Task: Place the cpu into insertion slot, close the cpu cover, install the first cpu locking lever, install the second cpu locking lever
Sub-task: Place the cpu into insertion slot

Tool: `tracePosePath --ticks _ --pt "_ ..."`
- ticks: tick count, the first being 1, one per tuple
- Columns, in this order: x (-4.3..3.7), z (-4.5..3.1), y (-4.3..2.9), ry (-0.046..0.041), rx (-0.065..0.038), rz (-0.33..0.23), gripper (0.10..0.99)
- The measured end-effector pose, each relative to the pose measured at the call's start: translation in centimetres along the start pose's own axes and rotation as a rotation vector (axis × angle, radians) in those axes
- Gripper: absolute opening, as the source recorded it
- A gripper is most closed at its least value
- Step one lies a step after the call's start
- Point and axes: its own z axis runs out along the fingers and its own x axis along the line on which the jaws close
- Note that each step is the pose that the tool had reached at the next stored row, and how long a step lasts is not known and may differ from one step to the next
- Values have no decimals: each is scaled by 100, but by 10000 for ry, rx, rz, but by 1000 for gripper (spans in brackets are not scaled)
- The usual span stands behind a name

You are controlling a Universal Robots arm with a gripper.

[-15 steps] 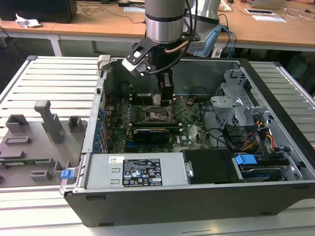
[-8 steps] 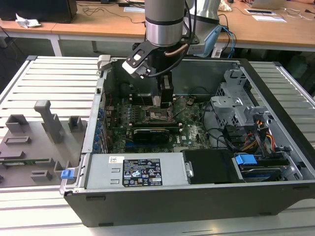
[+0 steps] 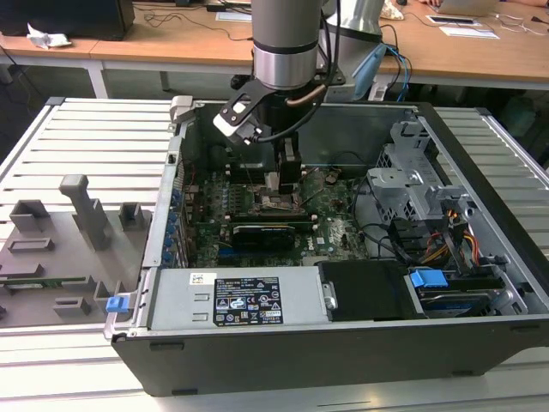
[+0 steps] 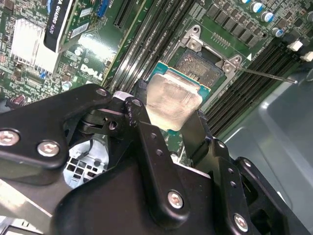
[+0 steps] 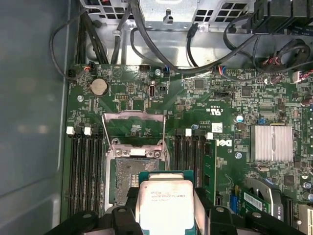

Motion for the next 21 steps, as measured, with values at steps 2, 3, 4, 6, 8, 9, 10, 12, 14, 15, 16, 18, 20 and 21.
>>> tracePosePath --ticks 2,3,4,6,8,9,10,12,14,15,16,18,20,21 --pt "0 6 -1 -2 1 0 525" --pt "0 10 -1 -1 1 0 525" --pt "0 14 -1 0 0 0 525" --pt "0 21 -2 0 0 0 525" --pt "1 28 -2 0 0 1 525" --pt "6 31 -3 1 -1 3 525" --pt "25 36 -3 -1 0 1 525" --pt "85 68 -4 -2 0 14 525" --pt "107 99 -6 -11 -1 135 525" --pt "130 134 -8 -19 -1 208 525" --pt "145 158 -11 -19 -2 214 525" --pt "163 203 -14 -19 -1 213 525" --pt "164 229 -15 -18 -2 211 525" --pt "164 243 -17 -17 -6 214 525"
